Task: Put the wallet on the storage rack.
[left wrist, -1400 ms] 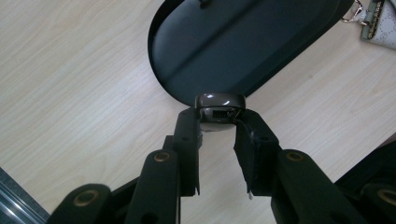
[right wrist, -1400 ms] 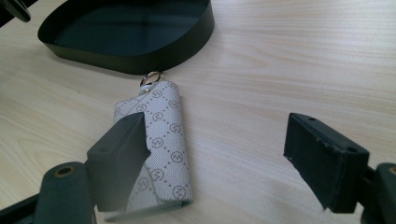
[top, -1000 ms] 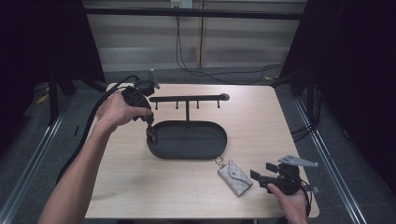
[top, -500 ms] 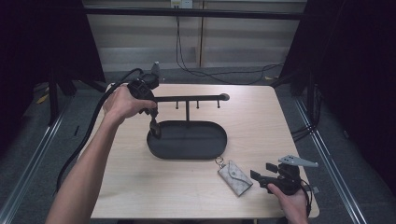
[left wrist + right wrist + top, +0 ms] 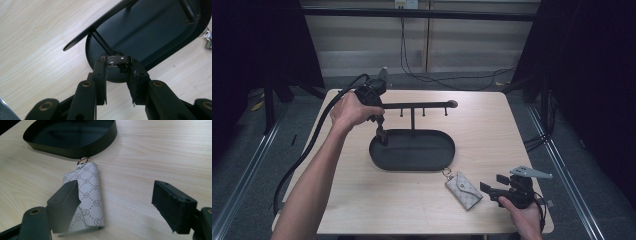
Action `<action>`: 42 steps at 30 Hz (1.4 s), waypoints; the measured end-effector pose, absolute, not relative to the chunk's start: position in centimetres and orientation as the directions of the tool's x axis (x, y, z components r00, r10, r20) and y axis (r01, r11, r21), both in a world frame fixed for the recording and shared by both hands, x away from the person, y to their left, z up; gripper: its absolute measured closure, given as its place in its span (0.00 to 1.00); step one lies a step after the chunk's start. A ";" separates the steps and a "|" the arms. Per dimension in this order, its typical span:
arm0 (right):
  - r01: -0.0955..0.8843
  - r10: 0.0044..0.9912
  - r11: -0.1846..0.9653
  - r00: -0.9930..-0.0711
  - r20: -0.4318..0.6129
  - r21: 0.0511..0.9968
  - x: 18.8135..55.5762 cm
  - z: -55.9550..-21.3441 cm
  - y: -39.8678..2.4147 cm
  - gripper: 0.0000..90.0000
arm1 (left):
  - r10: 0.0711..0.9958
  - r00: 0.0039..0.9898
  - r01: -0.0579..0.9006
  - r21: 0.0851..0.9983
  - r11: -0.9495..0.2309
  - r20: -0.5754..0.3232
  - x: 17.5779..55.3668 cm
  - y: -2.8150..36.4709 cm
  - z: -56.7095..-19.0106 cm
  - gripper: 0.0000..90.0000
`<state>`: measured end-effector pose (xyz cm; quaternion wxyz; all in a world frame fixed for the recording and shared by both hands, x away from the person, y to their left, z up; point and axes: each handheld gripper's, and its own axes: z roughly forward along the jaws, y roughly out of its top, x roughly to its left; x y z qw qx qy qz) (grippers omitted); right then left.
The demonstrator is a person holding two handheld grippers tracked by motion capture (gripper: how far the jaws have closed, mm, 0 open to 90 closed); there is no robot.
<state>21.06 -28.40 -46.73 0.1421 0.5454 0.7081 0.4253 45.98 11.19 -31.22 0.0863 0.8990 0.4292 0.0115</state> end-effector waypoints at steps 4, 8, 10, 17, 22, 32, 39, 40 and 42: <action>0.653 0.893 0.045 -0.366 0.263 0.756 21.2 -46.8 -28.4 0.24 | 0.778 0.627 0.771 0.176 -0.612 -0.043 46.1 11.1 -31.4 0.78; 0.651 0.893 0.044 -0.366 0.262 0.758 21.1 -46.8 -28.4 0.24 | 0.779 0.625 0.772 0.189 -0.607 -0.053 46.0 11.3 -31.4 0.77; 0.651 0.893 0.043 -0.365 0.263 0.758 21.1 -46.8 -28.4 0.24 | 0.784 0.618 0.777 0.202 -0.597 -0.062 45.9 11.6 -31.4 0.71; 0.654 0.895 0.044 -0.363 0.261 0.755 21.1 -46.8 -28.4 0.24 | 0.772 0.627 0.767 0.259 -0.587 -0.107 45.3 12.8 -30.9 0.51; 0.652 0.895 0.045 -0.363 0.260 0.757 21.0 -46.7 -28.4 0.24 | 0.767 0.627 0.761 0.312 -0.568 -0.133 44.4 14.1 -31.0 0.41; 0.654 0.897 0.040 -0.357 0.261 0.756 21.1 -46.8 -28.4 0.24 | 0.748 0.638 0.738 0.422 -0.526 -0.184 42.4 17.7 -31.9 0.22; 0.654 0.898 0.040 -0.355 0.260 0.755 21.0 -46.7 -28.4 0.24 | 0.727 0.650 0.713 0.509 -0.483 -0.221 40.8 19.9 -32.8 0.21; 0.654 0.898 0.041 -0.355 0.259 0.756 21.0 -46.7 -28.4 0.24 | 0.733 0.645 0.712 0.520 -0.472 -0.217 40.5 20.2 -32.9 0.21; 0.654 0.898 0.040 -0.355 0.260 0.755 21.1 -46.8 -28.4 0.24 | 0.742 0.640 0.700 0.550 -0.456 -0.200 40.0 20.8 -33.1 0.23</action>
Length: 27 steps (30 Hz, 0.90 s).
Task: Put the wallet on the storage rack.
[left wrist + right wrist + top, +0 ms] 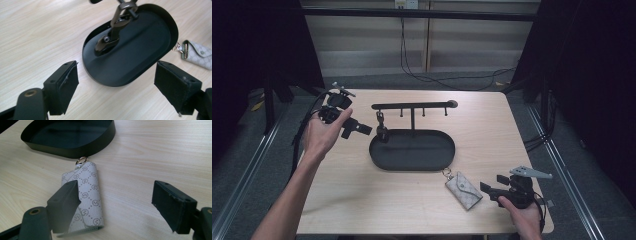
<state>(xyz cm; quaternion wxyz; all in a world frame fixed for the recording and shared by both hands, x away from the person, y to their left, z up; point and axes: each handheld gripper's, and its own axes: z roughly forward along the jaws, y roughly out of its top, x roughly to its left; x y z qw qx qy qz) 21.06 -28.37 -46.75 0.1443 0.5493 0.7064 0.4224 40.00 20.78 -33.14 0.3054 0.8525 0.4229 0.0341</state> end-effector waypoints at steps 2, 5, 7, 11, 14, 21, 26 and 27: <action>0.654 0.898 0.040 -0.355 0.260 0.755 21.1 -46.7 -28.4 0.24 | 0.748 0.639 0.681 0.586 -0.439 -0.182 39.4 21.3 -33.5 0.24; 0.654 0.898 0.040 -0.355 0.260 0.756 21.1 -46.7 -28.4 0.24 | 0.742 0.646 0.656 0.628 -0.419 -0.180 38.4 21.9 -34.3 0.24; 0.654 0.898 0.038 -0.354 0.261 0.756 21.1 -46.7 -28.4 0.24 | 0.740 0.647 0.649 0.644 -0.405 -0.186 37.8 22.4 -35.0 0.24; 0.654 0.899 0.039 -0.353 0.259 0.756 21.1 -46.7 -28.3 0.24 | 0.748 0.637 0.650 0.653 -0.390 -0.188 36.6 23.6 -35.9 0.29; 0.656 0.899 0.036 -0.350 0.262 0.754 21.1 -46.7 -28.3 0.24 | 0.758 0.625 0.647 0.666 -0.371 -0.186 35.9 24.6 -36.5 0.30; 0.653 0.900 0.035 -0.350 0.261 0.757 21.1 -46.7 -28.3 0.24 | 0.774 0.606 0.622 0.716 -0.317 -0.184 33.8 26.1 -37.6 0.30; 0.649 0.901 0.033 -0.348 0.258 0.760 21.0 -46.7 -28.4 0.23 | 0.747 0.635 0.600 0.735 -0.316 -0.196 32.4 26.4 -38.5 0.30; 0.651 0.901 0.030 -0.347 0.261 0.758 21.0 -46.7 -28.4 0.23 | 0.734 0.647 0.596 0.737 -0.318 -0.206 32.1 26.4 -38.8 0.29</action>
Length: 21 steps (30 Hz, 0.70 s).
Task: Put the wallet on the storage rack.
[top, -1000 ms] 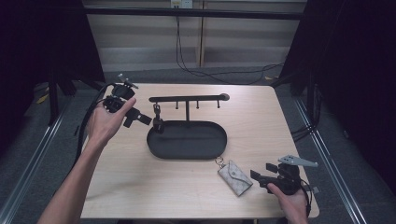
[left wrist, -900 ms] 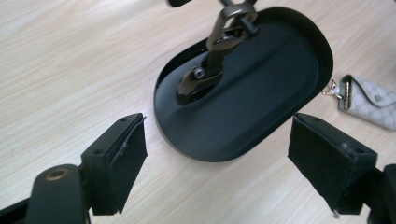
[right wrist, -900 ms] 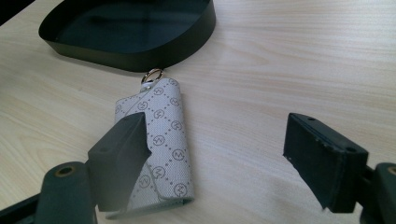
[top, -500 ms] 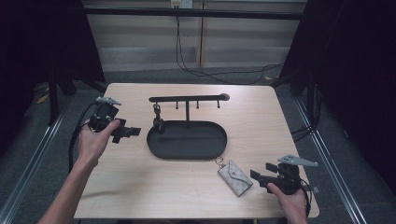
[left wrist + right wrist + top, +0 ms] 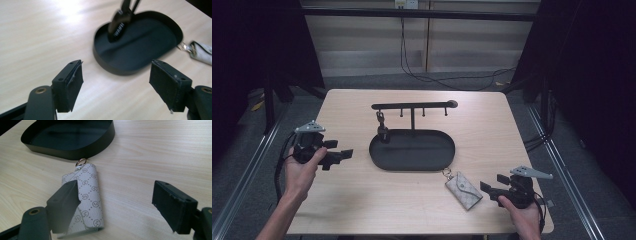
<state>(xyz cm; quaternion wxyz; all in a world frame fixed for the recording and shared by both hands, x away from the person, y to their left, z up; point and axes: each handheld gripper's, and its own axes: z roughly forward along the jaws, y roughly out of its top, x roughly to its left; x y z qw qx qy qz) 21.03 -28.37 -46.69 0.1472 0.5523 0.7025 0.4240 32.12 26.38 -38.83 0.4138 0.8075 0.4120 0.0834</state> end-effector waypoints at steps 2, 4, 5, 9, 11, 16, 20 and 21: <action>0.653 0.897 0.029 -0.351 0.268 0.757 21.1 -46.7 -28.4 0.23 | 0.732 0.657 0.583 0.737 -0.341 -0.181 31.6 26.3 -39.3 0.29; 0.651 0.899 0.030 -0.349 0.264 0.759 21.0 -46.7 -28.4 0.23 | 0.727 0.659 0.577 0.750 -0.323 -0.195 31.1 26.3 -39.8 0.29; 0.651 0.899 0.027 -0.348 0.267 0.758 21.0 -46.7 -28.4 0.23 | 0.722 0.662 0.580 0.746 -0.326 -0.199 31.0 26.3 -40.0 0.29; 0.653 0.896 0.025 -0.350 0.272 0.757 21.1 -46.7 -28.5 0.22 | 0.712 0.673 0.573 0.751 -0.329 -0.202 30.2 26.5 -40.6 0.29; 0.658 0.895 0.027 -0.352 0.275 0.753 21.2 -46.7 -28.5 0.21 | 0.723 0.664 0.566 0.760 -0.319 -0.191 29.6 26.7 -40.9 0.29; 0.665 0.889 0.052 -0.370 0.268 0.745 21.5 -46.7 -28.2 0.20 | 0.719 0.669 0.568 0.755 -0.329 -0.190 28.4 27.0 -41.9 0.29; 0.671 0.885 0.072 -0.385 0.264 0.738 21.7 -46.4 -27.8 0.20 | 0.728 0.661 0.565 0.759 -0.322 -0.183 27.6 27.0 -42.6 0.28; 0.669 0.886 0.078 -0.387 0.257 0.739 21.7 -46.4 -27.6 0.20 | 0.728 0.656 0.573 0.759 -0.309 -0.199 27.5 27.1 -42.7 0.28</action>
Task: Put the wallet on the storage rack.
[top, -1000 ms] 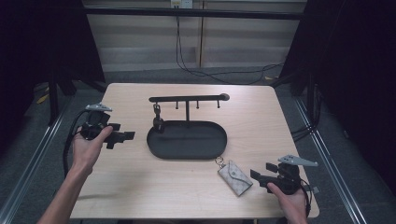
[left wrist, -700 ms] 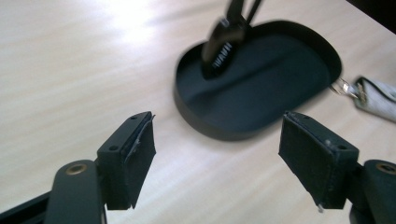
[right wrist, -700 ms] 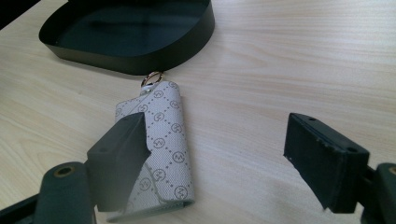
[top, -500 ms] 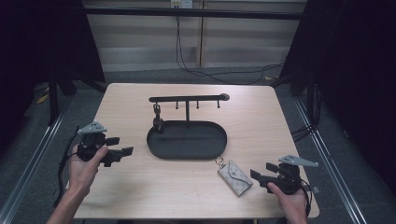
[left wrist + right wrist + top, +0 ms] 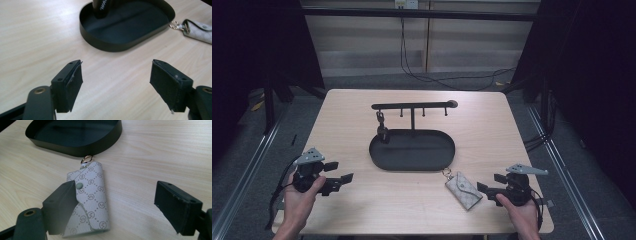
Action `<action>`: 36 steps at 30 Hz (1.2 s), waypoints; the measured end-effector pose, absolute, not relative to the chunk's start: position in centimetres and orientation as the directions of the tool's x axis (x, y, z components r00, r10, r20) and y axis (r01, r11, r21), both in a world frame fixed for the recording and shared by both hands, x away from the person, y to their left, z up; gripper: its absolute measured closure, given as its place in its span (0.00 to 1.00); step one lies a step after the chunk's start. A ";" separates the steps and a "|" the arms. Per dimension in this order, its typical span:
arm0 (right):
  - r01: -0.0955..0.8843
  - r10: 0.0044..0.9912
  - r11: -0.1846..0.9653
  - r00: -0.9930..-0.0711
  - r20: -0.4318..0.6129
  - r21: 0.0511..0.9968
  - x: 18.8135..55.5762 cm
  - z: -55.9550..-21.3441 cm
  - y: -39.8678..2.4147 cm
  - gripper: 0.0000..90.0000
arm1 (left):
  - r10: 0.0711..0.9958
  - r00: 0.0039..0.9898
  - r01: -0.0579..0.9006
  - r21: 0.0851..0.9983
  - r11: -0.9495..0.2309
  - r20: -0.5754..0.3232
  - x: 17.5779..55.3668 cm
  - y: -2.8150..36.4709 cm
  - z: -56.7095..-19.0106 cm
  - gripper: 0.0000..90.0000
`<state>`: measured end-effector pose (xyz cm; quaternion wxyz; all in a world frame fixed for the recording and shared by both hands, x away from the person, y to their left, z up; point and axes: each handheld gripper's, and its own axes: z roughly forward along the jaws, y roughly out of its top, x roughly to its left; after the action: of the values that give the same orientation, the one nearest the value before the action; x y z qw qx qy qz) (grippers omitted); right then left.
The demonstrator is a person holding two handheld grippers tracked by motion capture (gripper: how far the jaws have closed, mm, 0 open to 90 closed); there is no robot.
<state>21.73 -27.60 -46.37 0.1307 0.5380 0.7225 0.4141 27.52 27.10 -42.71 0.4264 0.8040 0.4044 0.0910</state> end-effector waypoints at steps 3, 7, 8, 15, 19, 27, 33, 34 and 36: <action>0.671 0.881 0.100 -0.403 0.249 0.734 22.0 -46.1 -27.2 0.20 | 0.747 0.639 0.576 0.758 -0.305 -0.185 27.1 27.2 -42.9 0.28; 0.675 0.861 0.130 -0.440 0.255 0.726 22.3 -46.0 -26.5 0.20 | 0.762 0.621 0.566 0.777 -0.274 -0.184 26.3 27.5 -43.4 0.28; 0.682 0.854 0.133 -0.448 0.266 0.719 22.4 -46.0 -26.3 0.20 | 0.762 0.618 0.568 0.779 -0.266 -0.191 26.1 27.7 -43.6 0.28; 0.698 0.849 0.192 -0.470 0.239 0.690 23.2 -45.7 -24.8 0.24 | 0.794 0.573 0.572 0.793 -0.210 -0.204 25.9 29.2 -44.7 0.28; 0.717 0.838 0.221 -0.486 0.247 0.661 23.9 -45.5 -24.0 0.25 | 0.791 0.578 0.556 0.806 -0.202 -0.200 25.4 29.3 -45.0 0.27; 0.738 0.829 0.312 -0.519 0.209 0.598 24.7 -45.5 -22.1 0.30 | 0.756 0.629 0.547 0.794 -0.264 -0.183 24.7 28.8 -45.7 0.26; 0.784 0.839 0.365 -0.510 0.187 0.502 25.8 -46.2 -20.9 0.26 | 0.745 0.645 0.543 0.787 -0.292 -0.169 24.6 28.9 -45.5 0.26; 0.790 0.839 0.377 -0.512 0.182 0.484 26.0 -46.4 -20.7 0.24 | 0.747 0.641 0.550 0.786 -0.283 -0.179 24.7 28.9 -45.5 0.26; 0.789 0.838 0.400 -0.521 0.162 0.466 26.2 -46.6 -20.5 0.24 | 0.749 0.638 0.553 0.783 -0.285 -0.178 24.7 29.0 -45.6 0.26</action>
<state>26.20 -20.52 -46.63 0.0490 0.4872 0.8352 0.2505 24.66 29.02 -45.63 0.4350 0.7937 0.4101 0.1127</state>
